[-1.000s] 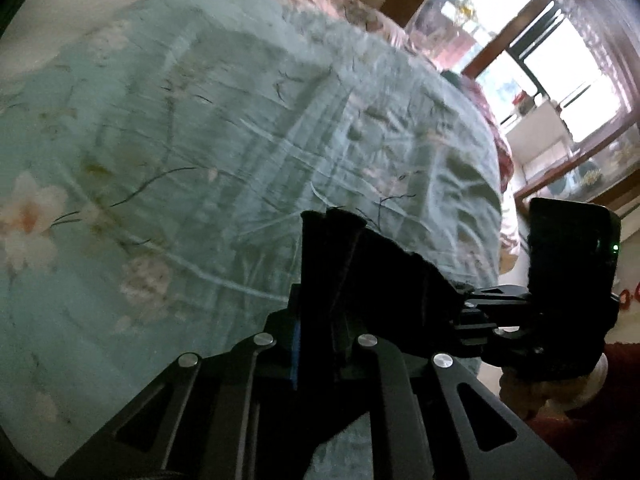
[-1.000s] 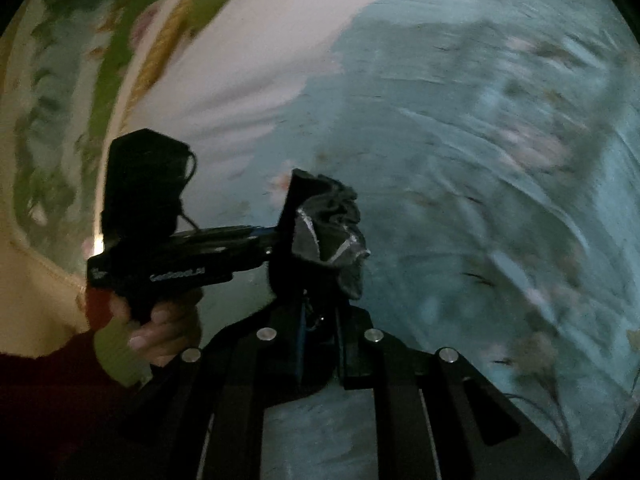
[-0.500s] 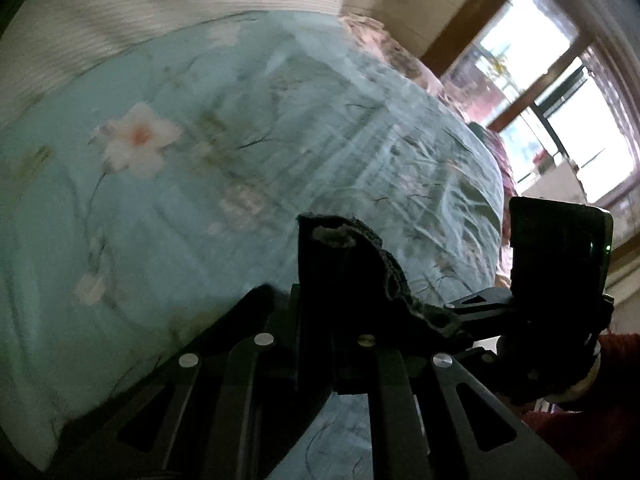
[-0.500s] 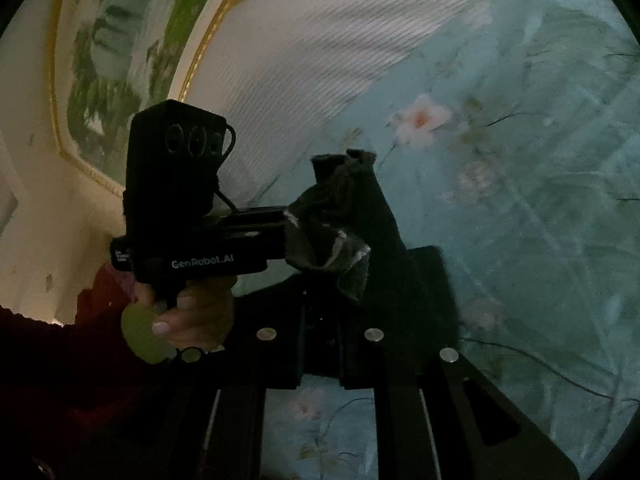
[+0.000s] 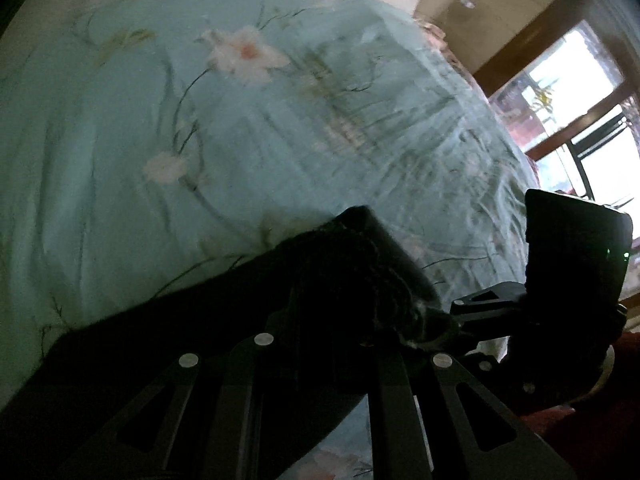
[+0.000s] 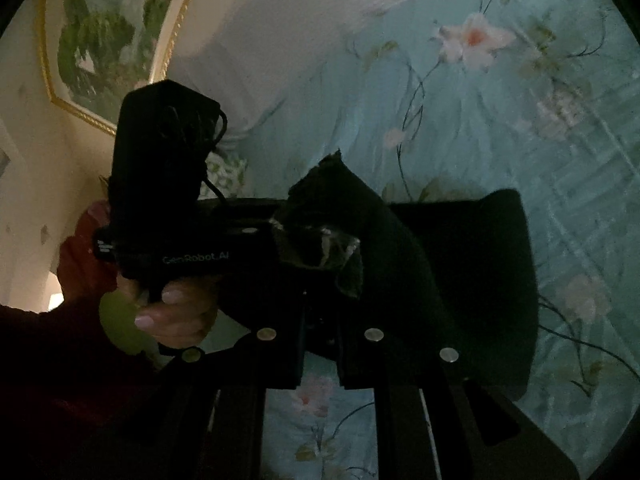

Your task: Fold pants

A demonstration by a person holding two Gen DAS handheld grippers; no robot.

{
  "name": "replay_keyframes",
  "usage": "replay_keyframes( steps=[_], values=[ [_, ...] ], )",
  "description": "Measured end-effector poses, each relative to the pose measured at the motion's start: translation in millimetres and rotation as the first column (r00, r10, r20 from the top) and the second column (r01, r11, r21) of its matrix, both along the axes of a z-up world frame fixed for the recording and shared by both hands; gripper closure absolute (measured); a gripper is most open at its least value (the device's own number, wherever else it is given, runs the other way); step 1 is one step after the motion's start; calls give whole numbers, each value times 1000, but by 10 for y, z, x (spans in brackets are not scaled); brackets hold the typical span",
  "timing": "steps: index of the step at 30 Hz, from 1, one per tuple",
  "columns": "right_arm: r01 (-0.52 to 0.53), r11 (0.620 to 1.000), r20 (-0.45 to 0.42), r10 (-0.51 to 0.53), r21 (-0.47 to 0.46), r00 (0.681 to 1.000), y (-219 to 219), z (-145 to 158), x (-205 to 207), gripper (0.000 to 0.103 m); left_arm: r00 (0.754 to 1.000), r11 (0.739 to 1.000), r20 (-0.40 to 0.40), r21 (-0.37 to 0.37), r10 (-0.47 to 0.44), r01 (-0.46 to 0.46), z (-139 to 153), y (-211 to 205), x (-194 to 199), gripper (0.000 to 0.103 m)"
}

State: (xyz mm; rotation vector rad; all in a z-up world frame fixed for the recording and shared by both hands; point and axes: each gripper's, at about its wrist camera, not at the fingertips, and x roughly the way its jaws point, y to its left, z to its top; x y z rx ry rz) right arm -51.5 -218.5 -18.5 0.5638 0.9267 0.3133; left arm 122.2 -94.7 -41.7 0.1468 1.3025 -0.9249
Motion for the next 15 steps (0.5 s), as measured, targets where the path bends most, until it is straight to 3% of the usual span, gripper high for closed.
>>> replay_keyframes(
  steps=[10, 13, 15],
  values=[
    [-67, 994, -85, 59, -88, 995, 241, -185, 165, 87, 995, 993, -2, 68, 100, -100, -219, 357, -20, 94],
    [-98, 987, -122, 83, -124, 989, 340, -251, 217, 82, 989, 985, -13, 91, 148, -146, -266, 508, -36, 94],
    [-117, 984, -141, 98, -137, 985, 410, -312, 255, 72, 983, 976, -8, 119, 183, -181, -287, 613, -62, 93]
  ],
)
